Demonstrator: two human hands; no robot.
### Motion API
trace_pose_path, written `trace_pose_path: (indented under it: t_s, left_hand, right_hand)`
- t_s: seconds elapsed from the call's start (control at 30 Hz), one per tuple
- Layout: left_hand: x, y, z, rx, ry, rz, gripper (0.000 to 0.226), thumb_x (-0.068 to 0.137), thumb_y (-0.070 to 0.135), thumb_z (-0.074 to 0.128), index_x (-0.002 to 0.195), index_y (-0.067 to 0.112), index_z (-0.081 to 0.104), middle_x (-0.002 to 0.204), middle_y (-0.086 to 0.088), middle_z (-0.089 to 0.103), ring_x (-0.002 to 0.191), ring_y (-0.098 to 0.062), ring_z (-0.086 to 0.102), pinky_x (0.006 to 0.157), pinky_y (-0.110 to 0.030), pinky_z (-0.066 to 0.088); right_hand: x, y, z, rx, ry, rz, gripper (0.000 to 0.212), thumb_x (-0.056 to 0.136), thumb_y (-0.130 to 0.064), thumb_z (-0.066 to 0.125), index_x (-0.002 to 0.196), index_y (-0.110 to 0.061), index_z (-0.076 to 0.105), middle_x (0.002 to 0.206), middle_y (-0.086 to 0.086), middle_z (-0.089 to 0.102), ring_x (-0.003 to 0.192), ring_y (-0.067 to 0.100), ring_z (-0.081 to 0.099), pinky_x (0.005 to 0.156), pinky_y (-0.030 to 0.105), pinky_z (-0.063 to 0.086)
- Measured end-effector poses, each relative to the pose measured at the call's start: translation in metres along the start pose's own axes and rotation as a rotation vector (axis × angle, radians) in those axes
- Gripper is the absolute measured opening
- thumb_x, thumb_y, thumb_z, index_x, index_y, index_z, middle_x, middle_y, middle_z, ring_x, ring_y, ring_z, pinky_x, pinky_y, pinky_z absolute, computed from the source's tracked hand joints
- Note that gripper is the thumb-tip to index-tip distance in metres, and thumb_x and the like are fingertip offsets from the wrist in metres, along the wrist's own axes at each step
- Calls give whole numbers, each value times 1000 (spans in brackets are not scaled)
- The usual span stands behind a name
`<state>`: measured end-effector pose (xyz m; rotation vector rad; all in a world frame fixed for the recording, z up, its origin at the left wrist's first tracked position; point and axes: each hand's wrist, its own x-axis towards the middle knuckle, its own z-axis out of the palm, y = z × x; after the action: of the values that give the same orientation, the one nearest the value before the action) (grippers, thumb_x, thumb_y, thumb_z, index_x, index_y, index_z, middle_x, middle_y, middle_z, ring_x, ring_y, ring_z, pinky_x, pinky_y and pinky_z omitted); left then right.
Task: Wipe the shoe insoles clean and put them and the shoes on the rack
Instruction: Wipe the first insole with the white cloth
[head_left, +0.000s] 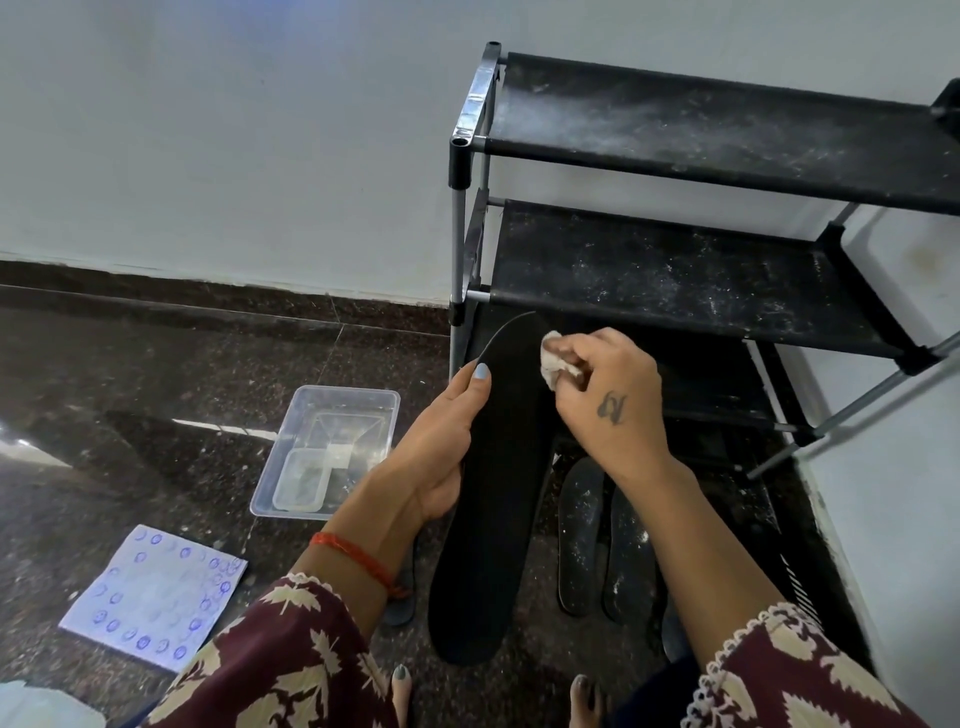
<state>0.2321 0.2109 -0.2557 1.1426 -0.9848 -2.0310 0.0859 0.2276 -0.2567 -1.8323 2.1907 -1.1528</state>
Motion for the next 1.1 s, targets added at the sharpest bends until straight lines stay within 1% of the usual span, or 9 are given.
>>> trace_pose_path:
  t_s: [0.13, 0.2, 0.3, 0.37, 0.5, 0.6, 0.7, 0.9, 1.1]
  left_hand:
    - [1, 1, -1, -2, 24, 9, 32, 101, 36, 36, 127, 29, 54, 120, 1, 65, 110, -17, 61, 91, -37, 52]
    - [2, 1, -1, -10, 26, 6, 33, 101, 37, 36, 128, 30, 53, 121, 1, 64, 111, -17, 60, 93, -38, 51]
    - [3, 1, -1, -16, 26, 2, 31, 101, 37, 36, 125, 31, 55, 121, 0, 64, 112, -18, 60, 95, -41, 50]
    - [2, 0, -1, -22, 19, 3, 29, 101, 36, 36, 121, 32, 57, 119, -1, 65, 110, -19, 61, 93, -40, 51]
    - [3, 0, -3, -36, 44, -4, 33, 101, 38, 36, 128, 31, 53, 121, -2, 64, 110, -20, 62, 90, -40, 52]
    - [5, 0, -5, -48, 59, -11, 37, 101, 38, 35, 136, 32, 46, 128, -1, 60, 114, -19, 59, 91, -41, 51]
    - [5, 1, -5, -53, 53, -11, 36, 101, 38, 35, 133, 31, 49, 123, 0, 63, 111, -18, 60, 88, -39, 53]
    - [4, 2, -4, -81, 55, -23, 34, 101, 38, 36, 131, 31, 51, 118, -2, 65, 105, -19, 63, 77, -37, 56]
    - [3, 4, -5, -104, 71, -19, 34, 101, 36, 34, 131, 31, 51, 118, -1, 65, 102, -18, 64, 70, -35, 57]
  right_hand:
    - [-1, 4, -3, -26, -30, 159, 16, 78, -14, 63, 65, -10, 69, 68, 3, 66, 65, 17, 60, 61, 29, 49]
    - [1, 4, -4, -13, 78, 157, 19, 78, -12, 61, 59, -9, 64, 64, 4, 63, 59, 15, 56, 56, 28, 46]
    - [1, -1, -4, -10, 110, 44, 19, 77, -4, 61, 90, -12, 72, 84, 1, 63, 71, 6, 50, 60, 4, 32]
    - [-1, -2, -1, -28, 56, -25, 26, 77, 0, 60, 99, -11, 71, 89, 3, 63, 76, 5, 50, 61, 2, 30]
    - [-3, -1, -1, -60, -46, 64, 14, 78, -7, 60, 83, -9, 73, 77, 3, 61, 68, 13, 53, 55, 8, 31]
    - [-2, 3, -4, -68, -98, 165, 17, 80, -14, 59, 69, -9, 72, 67, 3, 66, 64, 17, 61, 57, 22, 47]
    - [0, 4, -6, 74, 14, 203, 13, 79, -11, 60, 81, -9, 73, 79, 5, 68, 74, 17, 63, 70, 34, 54]
    - [0, 1, -3, 152, -80, 110, 30, 79, 1, 61, 102, -16, 70, 98, -1, 67, 89, 12, 62, 79, 25, 52]
    - [2, 5, -10, 402, -328, 523, 28, 79, 5, 53, 76, -17, 68, 82, 0, 66, 69, 15, 66, 63, 30, 59]
